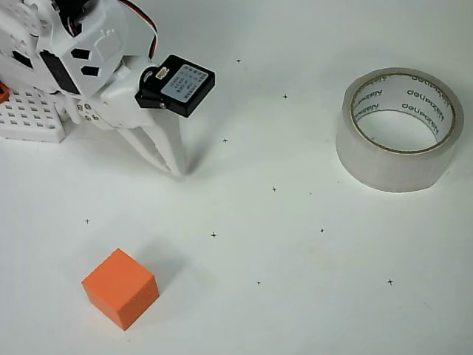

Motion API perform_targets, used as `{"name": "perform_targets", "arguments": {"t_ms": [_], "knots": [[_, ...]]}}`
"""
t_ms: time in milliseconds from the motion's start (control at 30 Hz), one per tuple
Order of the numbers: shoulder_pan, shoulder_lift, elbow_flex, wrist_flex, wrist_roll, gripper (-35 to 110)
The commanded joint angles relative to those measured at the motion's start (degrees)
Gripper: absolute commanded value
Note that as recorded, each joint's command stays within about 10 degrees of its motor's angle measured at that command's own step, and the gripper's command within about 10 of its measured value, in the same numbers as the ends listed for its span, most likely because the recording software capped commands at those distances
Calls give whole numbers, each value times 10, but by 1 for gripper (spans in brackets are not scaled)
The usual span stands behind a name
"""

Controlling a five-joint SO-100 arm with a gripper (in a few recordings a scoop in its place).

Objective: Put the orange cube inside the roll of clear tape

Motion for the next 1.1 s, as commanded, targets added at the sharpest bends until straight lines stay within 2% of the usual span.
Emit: {"name": "perform_targets", "arguments": {"t_ms": [0, 167, 267, 500, 767, 933, 1067], "knots": [[17, -32, -100, -100, 95, 11], [16, -31, -136, -215, 95, 22], [16, -32, -136, -278, 95, 22], [34, -60, -151, -278, 82, 22], [65, -245, -266, -274, 41, 22], [82, -300, -309, -267, 21, 27], [109, -356, -367, -215, -9, 33]]}}
